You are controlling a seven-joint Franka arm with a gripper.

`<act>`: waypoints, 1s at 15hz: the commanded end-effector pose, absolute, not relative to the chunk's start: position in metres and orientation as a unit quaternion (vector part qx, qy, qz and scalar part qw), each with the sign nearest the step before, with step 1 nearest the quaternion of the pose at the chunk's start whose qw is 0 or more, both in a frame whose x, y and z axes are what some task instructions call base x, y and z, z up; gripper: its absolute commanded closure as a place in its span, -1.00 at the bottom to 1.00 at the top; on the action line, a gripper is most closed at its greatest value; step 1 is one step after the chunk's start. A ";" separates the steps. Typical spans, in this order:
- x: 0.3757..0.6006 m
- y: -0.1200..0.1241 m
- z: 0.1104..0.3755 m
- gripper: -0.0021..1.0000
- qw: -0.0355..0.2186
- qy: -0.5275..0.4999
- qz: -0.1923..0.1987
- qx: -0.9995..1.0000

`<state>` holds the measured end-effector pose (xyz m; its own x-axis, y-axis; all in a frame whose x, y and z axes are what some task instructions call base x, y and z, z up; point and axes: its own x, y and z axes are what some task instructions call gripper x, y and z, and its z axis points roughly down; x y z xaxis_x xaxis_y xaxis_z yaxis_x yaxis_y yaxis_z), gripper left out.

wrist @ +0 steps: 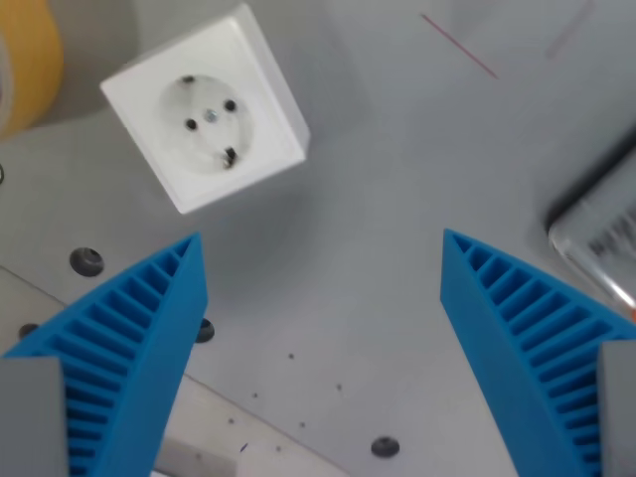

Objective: Move above the white socket

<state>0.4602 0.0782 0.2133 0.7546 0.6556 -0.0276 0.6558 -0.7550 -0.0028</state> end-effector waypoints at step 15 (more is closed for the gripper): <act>0.447 0.124 0.169 -1.00 0.024 0.530 0.042 0.846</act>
